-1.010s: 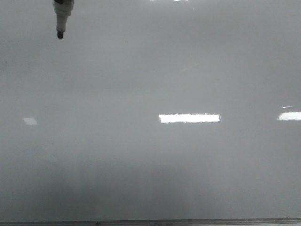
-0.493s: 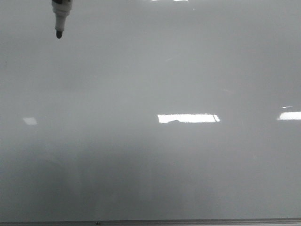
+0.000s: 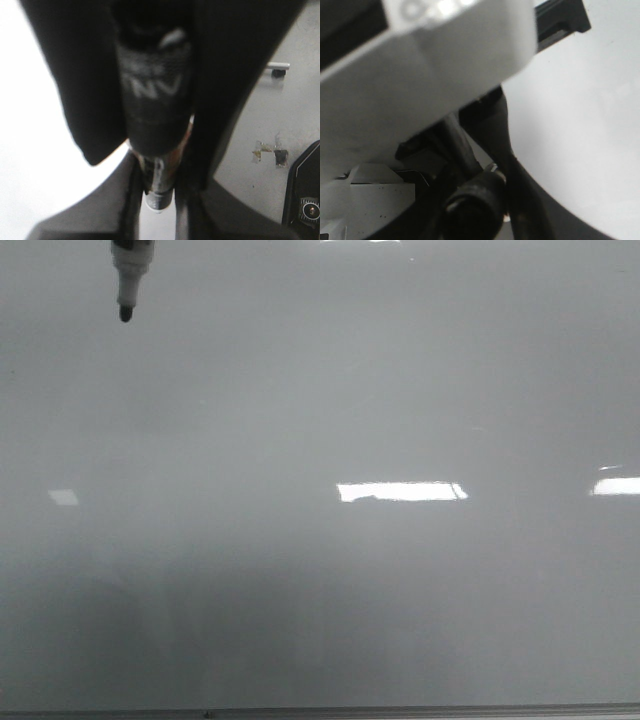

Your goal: Write number 7 on whiteboard

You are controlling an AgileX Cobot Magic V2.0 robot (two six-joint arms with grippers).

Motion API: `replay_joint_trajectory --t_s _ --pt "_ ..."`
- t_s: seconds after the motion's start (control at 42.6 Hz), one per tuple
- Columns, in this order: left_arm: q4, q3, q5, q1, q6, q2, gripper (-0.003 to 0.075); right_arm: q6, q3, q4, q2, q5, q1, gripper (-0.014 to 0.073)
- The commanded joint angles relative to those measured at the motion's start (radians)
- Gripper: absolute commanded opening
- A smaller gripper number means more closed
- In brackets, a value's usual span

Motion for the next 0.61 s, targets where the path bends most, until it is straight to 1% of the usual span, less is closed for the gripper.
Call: replay_joint_trajectory --t_s 0.0,0.023,0.094,0.211,0.258,0.305,0.352,0.423,0.47,0.493,0.54,0.587 --pt "-0.014 -0.035 -0.088 -0.008 -0.003 -0.021 -0.002 -0.012 -0.033 0.037 -0.012 -0.018 0.002 0.0246" --pt "-0.014 -0.035 -0.086 -0.008 -0.003 -0.021 -0.002 -0.012 -0.036 0.038 -0.012 -0.017 0.002 0.0234" --pt "-0.014 -0.035 -0.086 -0.008 -0.003 -0.021 -0.002 -0.012 -0.051 0.038 -0.012 -0.001 0.002 0.0146" --pt "-0.014 -0.035 -0.09 -0.008 -0.003 -0.021 -0.002 -0.012 -0.076 0.037 -0.012 0.039 0.001 -0.0078" --pt "-0.013 -0.035 -0.097 -0.004 -0.005 -0.023 -0.002 -0.012 -0.088 0.033 -0.012 0.06 0.001 -0.0061" --pt "-0.003 -0.035 -0.102 -0.002 -0.008 -0.028 -0.0015 -0.012 -0.092 0.03 -0.013 0.067 -0.002 -0.0061" --pt "0.003 -0.035 -0.104 0.004 -0.008 -0.035 0.0004 -0.012 -0.098 0.024 -0.013 0.08 -0.005 -0.0061" --pt "0.002 -0.035 -0.098 0.023 -0.016 -0.056 0.0093 -0.012 -0.101 0.012 -0.015 0.086 -0.024 -0.0061" --pt "0.002 -0.035 -0.081 0.036 -0.019 -0.07 0.0179 -0.012 -0.101 0.004 -0.015 0.087 -0.042 -0.0061" --pt "0.0 -0.035 -0.076 0.042 -0.023 -0.078 0.0206 -0.012 -0.101 0.003 -0.015 0.087 -0.054 -0.0061" --pt "-0.002 -0.035 -0.055 0.057 -0.049 -0.097 0.0324 -0.012 -0.101 0.003 -0.015 0.086 -0.084 -0.0061" --pt "-0.002 -0.033 -0.043 0.065 -0.063 -0.116 0.0394 -0.012 -0.101 0.003 -0.015 0.085 -0.116 -0.0061"
